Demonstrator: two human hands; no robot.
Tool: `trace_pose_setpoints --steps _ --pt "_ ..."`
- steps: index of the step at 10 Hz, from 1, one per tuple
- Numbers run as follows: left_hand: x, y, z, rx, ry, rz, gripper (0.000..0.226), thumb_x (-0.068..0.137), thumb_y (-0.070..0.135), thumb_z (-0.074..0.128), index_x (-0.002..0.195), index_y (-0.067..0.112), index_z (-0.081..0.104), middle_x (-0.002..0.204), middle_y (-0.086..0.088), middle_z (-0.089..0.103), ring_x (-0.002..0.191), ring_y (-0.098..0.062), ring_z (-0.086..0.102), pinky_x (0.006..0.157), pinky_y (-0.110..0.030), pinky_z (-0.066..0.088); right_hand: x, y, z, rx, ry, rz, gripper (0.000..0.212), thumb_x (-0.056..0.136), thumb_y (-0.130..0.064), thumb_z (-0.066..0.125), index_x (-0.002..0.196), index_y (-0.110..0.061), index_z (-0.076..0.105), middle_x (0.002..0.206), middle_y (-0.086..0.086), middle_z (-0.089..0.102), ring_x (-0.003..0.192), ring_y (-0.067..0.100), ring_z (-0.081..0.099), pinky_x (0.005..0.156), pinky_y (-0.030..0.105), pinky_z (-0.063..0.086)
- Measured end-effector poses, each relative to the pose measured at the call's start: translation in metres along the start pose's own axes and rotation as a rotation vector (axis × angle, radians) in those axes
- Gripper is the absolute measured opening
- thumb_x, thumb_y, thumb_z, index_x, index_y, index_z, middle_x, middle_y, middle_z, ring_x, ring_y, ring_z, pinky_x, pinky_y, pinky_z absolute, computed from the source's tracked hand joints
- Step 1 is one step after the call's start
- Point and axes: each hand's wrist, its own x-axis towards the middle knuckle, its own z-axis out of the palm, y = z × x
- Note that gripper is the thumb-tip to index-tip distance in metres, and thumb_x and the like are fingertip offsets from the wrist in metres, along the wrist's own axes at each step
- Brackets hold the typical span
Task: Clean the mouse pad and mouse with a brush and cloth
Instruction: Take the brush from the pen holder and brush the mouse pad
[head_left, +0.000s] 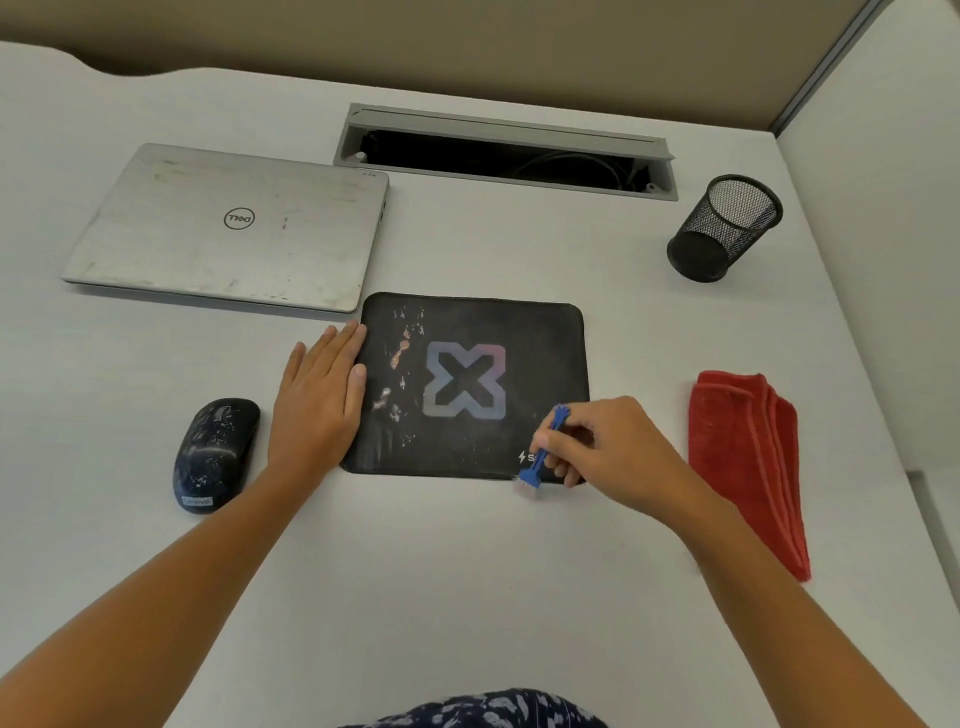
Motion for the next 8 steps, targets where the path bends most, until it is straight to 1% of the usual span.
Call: trace_pose_setpoints --steps 1,2,3,4,5,6,7,8 --pt "0.0 -0.001 0.0 0.006 -0.001 0.003 0.051 0.101 0.031 0.023 0.149 0.019 0.033 0.155 0.002 0.034 0.145 -0.016 0.025 0.122 -0.039 0.01 0.001 0.004 -0.007 0.13 0.24 0.024 0.018 0.091 -0.024 0.06 0.098 -0.012 0.071 0.081 0.003 0.071 0.066 0.012 0.067 0.071 0.023 0.057" --pt "0.0 0.0 0.001 0.011 -0.005 0.003 0.051 0.101 0.031 0.023 0.149 0.019 0.032 0.155 0.002 0.034 0.145 -0.016 0.025 0.122 -0.039 0.01 0.0 0.006 -0.008 0.134 0.229 0.058 0.017 0.092 -0.022 0.06 0.098 -0.012 0.071 0.081 0.002 0.071 0.066 0.012 0.067 0.071 0.024 0.057" --pt "0.0 -0.001 0.0 0.011 -0.008 0.001 0.051 0.101 0.032 0.022 0.15 0.019 0.032 0.155 0.002 0.033 0.145 -0.016 0.024 0.122 -0.039 0.01 -0.007 0.002 0.003 0.137 0.039 0.021 0.017 0.091 -0.023 0.06 0.096 -0.012 0.072 0.078 0.002 0.07 0.065 0.013 0.067 0.067 0.021 0.057" --pt "0.0 -0.001 0.0 0.009 -0.006 0.0 0.051 0.101 0.032 0.022 0.15 0.019 0.032 0.155 0.002 0.033 0.145 -0.016 0.024 0.122 -0.039 0.01 -0.002 0.002 0.001 0.215 0.217 0.005 0.017 0.092 -0.021 0.059 0.098 -0.012 0.072 0.08 0.003 0.071 0.066 0.015 0.067 0.068 0.021 0.056" --pt "0.0 0.001 -0.001 0.003 -0.005 -0.002 0.051 0.101 0.031 0.022 0.149 0.019 0.032 0.155 0.002 0.034 0.145 -0.016 0.025 0.122 -0.039 0.01 0.001 0.0 0.004 0.11 0.155 0.007 0.018 0.092 -0.022 0.058 0.102 -0.012 0.07 0.085 0.002 0.07 0.069 0.013 0.066 0.07 0.018 0.054" --pt "0.0 0.001 -0.001 0.001 -0.005 -0.002 0.051 0.101 0.032 0.022 0.149 0.019 0.033 0.155 0.002 0.034 0.145 -0.016 0.025 0.122 -0.039 0.01 -0.002 -0.006 0.011 0.027 -0.009 -0.039 0.021 0.091 -0.026 0.058 0.103 -0.013 0.071 0.086 -0.001 0.07 0.069 0.009 0.066 0.068 0.012 0.053" --pt "0.0 0.001 -0.001 0.003 -0.004 -0.002 0.051 0.101 0.032 0.022 0.149 0.019 0.032 0.155 0.002 0.034 0.145 -0.016 0.025 0.122 -0.039 0.01 0.007 -0.012 0.012 0.093 0.152 -0.039 0.023 0.092 -0.026 0.058 0.107 -0.012 0.069 0.091 0.0 0.069 0.073 0.007 0.064 0.068 0.007 0.05" --pt "-0.001 0.001 -0.001 0.003 -0.003 -0.004 0.051 0.101 0.031 0.022 0.149 0.019 0.033 0.155 0.002 0.034 0.145 -0.016 0.025 0.122 -0.039 0.01 0.013 -0.017 0.014 0.018 0.076 -0.011 0.02 0.093 -0.025 0.058 0.105 -0.014 0.069 0.089 -0.001 0.067 0.072 0.006 0.062 0.066 0.009 0.048"
